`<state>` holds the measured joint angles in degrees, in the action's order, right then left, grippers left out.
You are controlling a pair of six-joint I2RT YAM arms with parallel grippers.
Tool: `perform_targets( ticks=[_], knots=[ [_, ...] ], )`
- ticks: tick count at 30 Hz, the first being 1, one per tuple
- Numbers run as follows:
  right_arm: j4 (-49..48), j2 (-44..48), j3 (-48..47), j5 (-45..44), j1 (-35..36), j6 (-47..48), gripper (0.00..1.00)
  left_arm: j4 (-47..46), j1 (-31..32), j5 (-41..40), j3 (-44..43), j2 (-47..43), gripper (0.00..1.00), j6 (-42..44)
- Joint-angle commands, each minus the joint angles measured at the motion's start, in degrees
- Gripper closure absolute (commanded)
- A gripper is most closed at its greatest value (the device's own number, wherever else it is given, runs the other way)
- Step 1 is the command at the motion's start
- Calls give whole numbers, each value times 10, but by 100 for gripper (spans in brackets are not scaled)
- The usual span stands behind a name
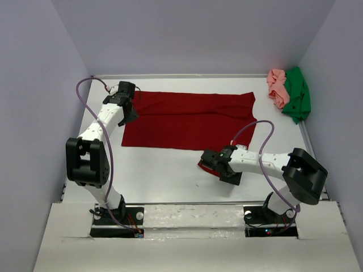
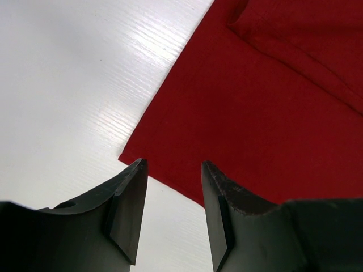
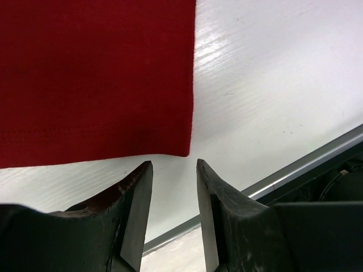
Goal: Fold and stack the t-shirts
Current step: Fold the tshirt
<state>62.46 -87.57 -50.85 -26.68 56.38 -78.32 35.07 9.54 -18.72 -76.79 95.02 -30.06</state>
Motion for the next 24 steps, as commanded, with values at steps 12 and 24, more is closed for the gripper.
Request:
perform_targets(
  ticks=[12, 24],
  knots=[
    [19, -33, -22, -31, 6, -39, 62, -35, 9, 55, 60, -97, 48, 4],
    [-55, -56, 22, -35, 6, -50, 67, -51, 22, 91, 84, -127, 48, 14]
  ],
)
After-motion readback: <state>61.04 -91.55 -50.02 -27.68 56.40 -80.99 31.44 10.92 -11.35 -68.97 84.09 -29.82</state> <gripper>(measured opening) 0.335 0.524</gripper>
